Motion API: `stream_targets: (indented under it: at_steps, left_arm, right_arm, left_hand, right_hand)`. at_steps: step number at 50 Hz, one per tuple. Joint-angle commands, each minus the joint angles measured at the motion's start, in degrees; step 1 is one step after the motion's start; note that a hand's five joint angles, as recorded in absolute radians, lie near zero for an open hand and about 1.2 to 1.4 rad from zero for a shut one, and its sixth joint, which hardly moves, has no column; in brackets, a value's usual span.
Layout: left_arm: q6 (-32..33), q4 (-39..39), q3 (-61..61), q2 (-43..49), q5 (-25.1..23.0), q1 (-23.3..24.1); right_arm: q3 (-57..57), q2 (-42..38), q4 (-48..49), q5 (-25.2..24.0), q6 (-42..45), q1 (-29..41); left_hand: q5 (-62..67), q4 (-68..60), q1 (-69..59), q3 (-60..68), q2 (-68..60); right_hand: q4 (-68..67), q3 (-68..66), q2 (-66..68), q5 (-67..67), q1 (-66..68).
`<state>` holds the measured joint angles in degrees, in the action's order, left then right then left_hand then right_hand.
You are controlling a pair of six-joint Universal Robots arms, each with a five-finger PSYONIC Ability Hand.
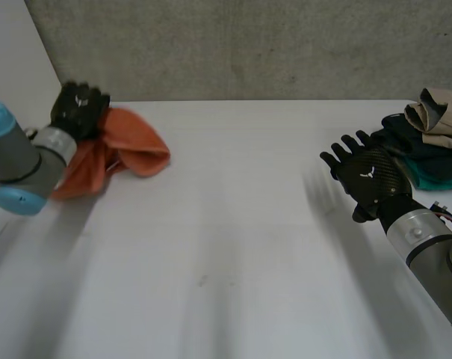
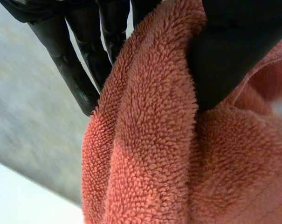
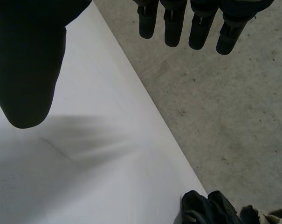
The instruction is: Fold the laundry.
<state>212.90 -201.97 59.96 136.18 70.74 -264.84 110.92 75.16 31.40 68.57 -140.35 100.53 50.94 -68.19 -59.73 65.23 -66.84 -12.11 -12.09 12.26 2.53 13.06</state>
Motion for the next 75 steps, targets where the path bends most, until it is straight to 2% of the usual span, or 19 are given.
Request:
stream_targets:
  at_steps: [1, 2, 6, 11, 14, 21, 23, 26, 30, 36, 43, 49, 52, 56, 66, 70, 71, 74, 75]
  left_arm:
    - [-12.14, -4.48, 10.34, -16.54, 1.68, 7.66]
    - [-15.63, -4.40, 12.00, -19.86, 1.68, 10.72]
    - [-24.43, -4.66, 15.43, -25.59, 1.68, 17.67]
    - [-33.49, -4.05, 16.67, -27.11, 2.12, 23.84]
    - [-34.65, -3.34, 17.46, -24.57, 3.52, 25.07]
    - [-33.69, 0.26, 14.22, -9.81, 10.99, 29.12]
    - [-33.07, 3.50, 11.85, -5.93, 14.68, 29.21]
    - [-31.50, 9.02, 9.92, -3.38, 19.33, 28.86]
    - [-29.65, 13.09, 10.17, -4.60, 22.16, 27.98]
    - [-29.29, 13.89, 16.05, -14.43, 22.69, 27.45]
    - [-29.21, 13.71, 28.27, -26.74, 22.86, 27.10]
    - [-29.55, 13.53, 35.30, -29.13, 22.25, 28.85]
    - [-29.29, 13.27, 35.57, -27.46, 22.42, 30.43]
    - [-29.21, 12.13, 34.17, -20.70, 22.51, 32.63]
    - [-29.12, 3.78, 28.37, -11.47, 22.51, 34.22]
    - [-28.24, 3.87, 25.12, -7.60, 22.60, 34.39]
    - [-27.80, 3.87, 24.50, -7.07, 22.60, 34.39]
    - [-25.96, 3.87, 22.48, -5.40, 23.13, 34.48]
    - [-25.43, 3.87, 22.22, -5.31, 23.30, 34.48]
  right_arm:
    - [0.00, 0.08, 0.07, 0.07, -0.01, -0.07]
    - [0.00, -0.01, 0.07, 0.07, -0.01, -0.16]
    - [-0.09, 0.08, 0.07, 0.77, -0.44, -0.60]
    - [-0.70, 1.04, -0.11, 3.58, -1.85, -0.77]
    - [-1.14, 2.97, -0.89, 4.38, -3.25, -0.86]
    - [-3.78, 3.95, -6.61, 4.38, -8.44, -2.88]
    - [-4.83, 3.86, -8.10, 4.38, -10.02, -3.06]
    - [-6.68, 3.86, -12.14, 4.12, -12.92, -3.85]
    - [-8.79, 3.95, -18.38, 3.76, -14.59, -4.38]
    - [-10.81, 3.33, -26.55, 3.76, -15.12, -3.94]
    - [-11.78, 3.33, -35.43, 3.85, -16.00, -3.41]
    - [-13.80, 0.61, -38.34, 3.15, -26.54, -1.21]
    - [-15.38, -3.07, -37.47, 3.15, -31.97, 0.10]
    - [-17.31, -7.55, -35.89, 3.32, -35.76, 2.47]
    - [-22.15, -15.30, -29.56, 4.38, -37.44, 6.78]
    - [-25.84, -18.72, -29.20, 4.55, -39.03, 8.19]
    - [-27.15, -20.12, -29.11, 4.47, -39.29, 8.63]
    - [-28.91, -21.89, -29.03, 4.47, -39.29, 9.33]
    - [-29.96, -22.68, -28.94, 4.47, -39.38, 9.60]
  left_hand:
    - [19.06, -11.81, -20.27, 14.77, -13.16]
    - [19.06, -11.81, -20.27, 14.77, -13.16]
    - [19.06, -11.81, -20.27, 14.77, -13.16]
    - [19.06, -11.81, -20.27, 14.77, -13.16]
    - [19.06, -11.81, -20.27, 14.77, -13.16]
    - [19.06, -11.81, -20.27, 14.77, -13.16]
    - [6.05, 1.20, -7.26, 1.76, -0.15]
    - [-23.36, 30.60, 22.15, -27.65, 29.26]
    - [-34.89, 42.14, 33.68, -39.18, 40.79]
    - [-39.28, 46.53, 38.07, -43.57, 45.18]
    - [-37.27, 44.52, 36.07, -41.56, 43.18]
    - [-32.56, 39.81, 31.36, -36.86, 38.47]
    - [-32.72, 39.97, 31.52, -37.01, 38.63]
    - [-34.57, 41.82, 33.36, -38.86, 40.47]
    - [-37.44, 44.68, 36.23, -41.73, 43.34]
    - [-36.10, 43.35, 34.89, -40.39, 42.00]
    - [-34.42, 41.67, 33.22, -38.71, 40.33]
    - [-15.29, 22.54, 14.09, -19.58, 21.20]
    - [-8.07, 15.32, 6.86, -12.36, 13.97]
  right_hand:
    - [2.11, 2.09, -2.26, -2.53, -3.06]
    - [2.11, 2.09, -2.26, -2.53, -3.06]
    - [2.11, 2.09, -2.26, -2.53, -3.06]
    - [2.11, 2.09, -2.26, -2.53, -3.06]
    - [2.11, 2.09, -2.26, -2.53, -3.06]
    - [2.11, 2.09, -2.26, -2.53, -3.06]
    - [2.11, 2.09, -2.26, -2.53, -3.06]
    - [2.11, 2.09, -2.26, -2.53, -3.06]
    - [2.11, 2.09, -2.26, -2.53, -3.06]
    - [2.11, 2.09, -2.26, -2.53, -3.06]
    - [2.11, 2.09, -2.26, -2.53, -3.06]
    - [2.11, 2.09, -2.26, -2.53, -3.06]
    - [2.11, 2.09, -2.26, -2.53, -3.06]
    - [2.11, 2.09, -2.26, -2.53, -3.06]
    - [2.11, 2.09, -2.26, -2.53, -3.06]
    - [-5.19, -5.21, 5.04, 4.77, 4.24]
    - [-9.70, -9.72, 9.55, 9.28, 8.76]
    - [-18.29, -18.31, 18.14, 17.87, 17.34]
    - [-30.99, -31.00, 30.83, 30.56, 30.04]
